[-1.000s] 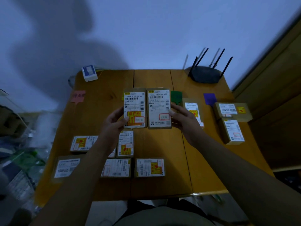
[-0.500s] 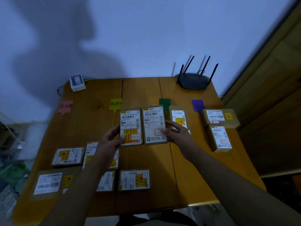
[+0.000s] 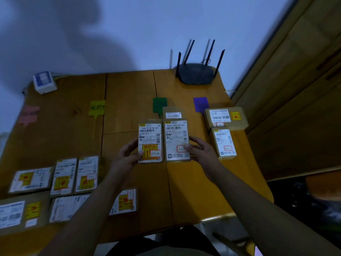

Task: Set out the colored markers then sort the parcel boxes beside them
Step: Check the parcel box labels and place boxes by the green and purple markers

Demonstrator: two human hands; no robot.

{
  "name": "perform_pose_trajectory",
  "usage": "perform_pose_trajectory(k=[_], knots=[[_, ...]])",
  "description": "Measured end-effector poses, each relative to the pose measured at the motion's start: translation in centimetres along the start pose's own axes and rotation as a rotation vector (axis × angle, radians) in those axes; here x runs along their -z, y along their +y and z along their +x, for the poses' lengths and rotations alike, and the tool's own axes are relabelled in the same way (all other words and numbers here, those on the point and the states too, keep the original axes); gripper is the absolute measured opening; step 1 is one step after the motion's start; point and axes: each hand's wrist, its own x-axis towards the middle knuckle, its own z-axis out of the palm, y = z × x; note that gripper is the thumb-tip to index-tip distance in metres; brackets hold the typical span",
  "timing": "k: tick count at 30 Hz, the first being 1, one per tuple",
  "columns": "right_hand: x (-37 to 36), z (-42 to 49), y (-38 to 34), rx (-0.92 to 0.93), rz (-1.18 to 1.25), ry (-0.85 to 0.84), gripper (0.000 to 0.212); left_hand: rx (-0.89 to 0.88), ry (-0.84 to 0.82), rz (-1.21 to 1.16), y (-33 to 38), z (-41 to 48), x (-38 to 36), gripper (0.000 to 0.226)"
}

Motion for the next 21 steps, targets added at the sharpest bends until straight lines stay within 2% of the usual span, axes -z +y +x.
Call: perform_pose_trajectory(k=[3, 8, 13, 21], knots=[[2.0, 0.5, 0.7, -0.027, 0.011, 0.014, 0.037, 0.018, -0.019, 0.005, -0.9, 1.0, -1.8, 0.044], [3.6, 1.0, 1.9, -0.057, 0.024, 0.034, 0.049, 0.040, -0.014, 0.048, -1.9, 1.8, -3.2, 0.044], [3.5, 0.9, 3.8, -0.090, 0.038, 0.015, 0.039, 0.050, -0.010, 0.053, -2.9, 2.2, -2.2, 0.048], [1.1, 0.0, 9.1, -0.252, -0.079, -0.054, 0.057, 0.050, 0.061, -0.030, -2.8, 1.9, 2.2, 0.050]])
